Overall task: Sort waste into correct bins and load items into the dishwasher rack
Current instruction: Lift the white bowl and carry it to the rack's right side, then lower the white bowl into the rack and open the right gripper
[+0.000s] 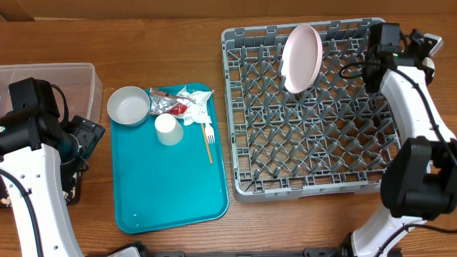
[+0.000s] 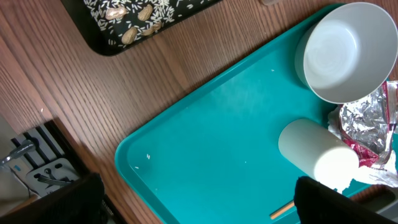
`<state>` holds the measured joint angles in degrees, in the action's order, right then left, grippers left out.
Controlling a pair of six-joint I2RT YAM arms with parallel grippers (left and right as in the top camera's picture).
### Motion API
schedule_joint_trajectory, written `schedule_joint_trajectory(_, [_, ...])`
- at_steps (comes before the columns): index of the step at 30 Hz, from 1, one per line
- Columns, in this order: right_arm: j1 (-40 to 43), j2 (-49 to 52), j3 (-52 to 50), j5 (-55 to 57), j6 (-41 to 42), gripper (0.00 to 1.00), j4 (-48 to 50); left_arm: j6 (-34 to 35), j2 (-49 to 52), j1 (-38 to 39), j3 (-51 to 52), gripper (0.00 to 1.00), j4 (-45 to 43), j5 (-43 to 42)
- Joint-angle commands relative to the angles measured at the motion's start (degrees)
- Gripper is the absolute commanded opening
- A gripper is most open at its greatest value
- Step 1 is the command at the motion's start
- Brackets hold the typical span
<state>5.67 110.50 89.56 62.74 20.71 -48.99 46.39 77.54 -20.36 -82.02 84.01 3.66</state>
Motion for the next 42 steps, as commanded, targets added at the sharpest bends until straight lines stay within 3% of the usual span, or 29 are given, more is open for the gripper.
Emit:
schedule_joint_trajectory(1, [0.0,2.8,-0.3,1.7,0.2,0.04,0.0,0.5,0.3,-0.2,-0.6,1.0,0.0,-0.2])
schedule_joint_trajectory(11, [-0.9,3.3,-0.3,0.8,0.2,0.04,-0.5,0.5,0.3,-0.2,-0.6,1.0,0.0,-0.2])
schedule_joint_trajectory(16, [-5.1,3.3,-0.3,0.6,0.1,0.04,-1.0,0.5,0.3,-0.2,-0.6,1.0,0.0,-0.2])
schedule_joint_trajectory(22, [-11.5,3.3,-0.3,0.6,0.1,0.2,-2.7,0.5,0.3,-0.2,-0.6,1.0,-0.1,-0.2])
schedule_joint_trajectory(25, [-12.9,3.3,-0.3,0.7,-0.1,0.18,-3.5,0.5,0.3,-0.2,-0.6,1.0,0.0,-0.2])
schedule_joint_trajectory(32, [-12.4,3.3,-0.3,3.7,-0.1,0.04,-4.5,0.5,0.3,-0.2,-0.6,1.0,0.0,-0.2])
schedule_joint_trajectory(39, [-11.6,3.3,-0.2,6.0,-1.4,0.04,-1.7,0.5,0.3,-0.2,-0.6,1.0,0.0,-0.2])
schedule_joint_trajectory(42, [-11.0,3.3,-0.2,2.5,-1.4,0.13,-1.2,0.5,0.3,-0.2,-0.6,1.0,0.0,-0.2])
